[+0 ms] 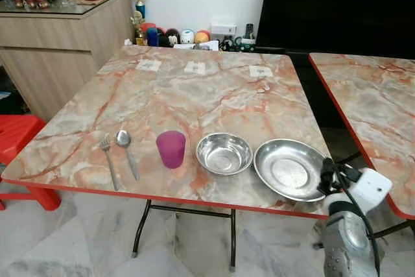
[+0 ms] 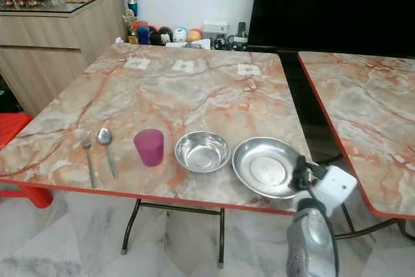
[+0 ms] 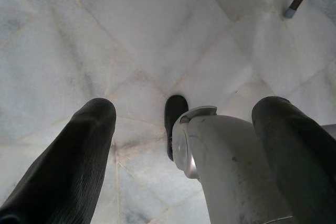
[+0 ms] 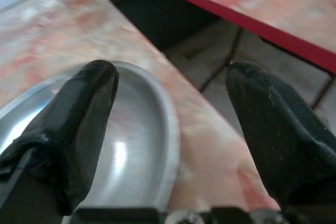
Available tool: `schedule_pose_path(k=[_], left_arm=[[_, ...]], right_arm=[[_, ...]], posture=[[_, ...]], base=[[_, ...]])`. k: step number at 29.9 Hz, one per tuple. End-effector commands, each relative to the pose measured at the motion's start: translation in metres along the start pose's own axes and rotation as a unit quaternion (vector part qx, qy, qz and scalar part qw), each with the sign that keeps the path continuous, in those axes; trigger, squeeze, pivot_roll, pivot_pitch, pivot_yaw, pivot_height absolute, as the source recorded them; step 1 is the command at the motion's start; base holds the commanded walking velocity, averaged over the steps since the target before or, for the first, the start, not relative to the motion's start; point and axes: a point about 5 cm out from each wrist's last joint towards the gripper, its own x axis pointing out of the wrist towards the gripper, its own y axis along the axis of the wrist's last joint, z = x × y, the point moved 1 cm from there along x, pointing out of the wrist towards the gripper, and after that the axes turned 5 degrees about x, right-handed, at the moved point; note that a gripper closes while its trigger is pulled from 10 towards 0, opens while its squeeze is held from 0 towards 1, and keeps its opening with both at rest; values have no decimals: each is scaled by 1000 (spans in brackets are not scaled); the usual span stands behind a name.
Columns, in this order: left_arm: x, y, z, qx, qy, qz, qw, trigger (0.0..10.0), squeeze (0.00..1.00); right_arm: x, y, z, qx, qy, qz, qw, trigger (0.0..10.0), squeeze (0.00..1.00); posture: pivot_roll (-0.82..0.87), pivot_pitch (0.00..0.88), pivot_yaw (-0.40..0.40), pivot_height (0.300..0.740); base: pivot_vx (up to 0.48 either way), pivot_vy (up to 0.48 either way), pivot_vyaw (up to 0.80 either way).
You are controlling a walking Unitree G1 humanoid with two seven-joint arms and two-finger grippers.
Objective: Setting the table
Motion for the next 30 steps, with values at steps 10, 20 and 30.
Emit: schedule_pose_path(k=[10,20,30], left_arm=[[-1,-2,-2,4,-3,-5,1000,10000,0],[-1,-2,-3,6,-1,-5,1000,10000,0],[-1,-2,-3,6,-1,-6,1000,10000,0]], right_arm=[[8,-12,6,37,-13,-67,997,10000,0],[12,-17,1,32,-2,-93,995,10000,0],[17,-25,-6,-8,22,-134,991,0,0]], posture=[[-23,0,-15,740],[-19,0,-11,740],[-13,0,-13,740]], base=[[0,0,0],[0,0,0],[0,0,0]])
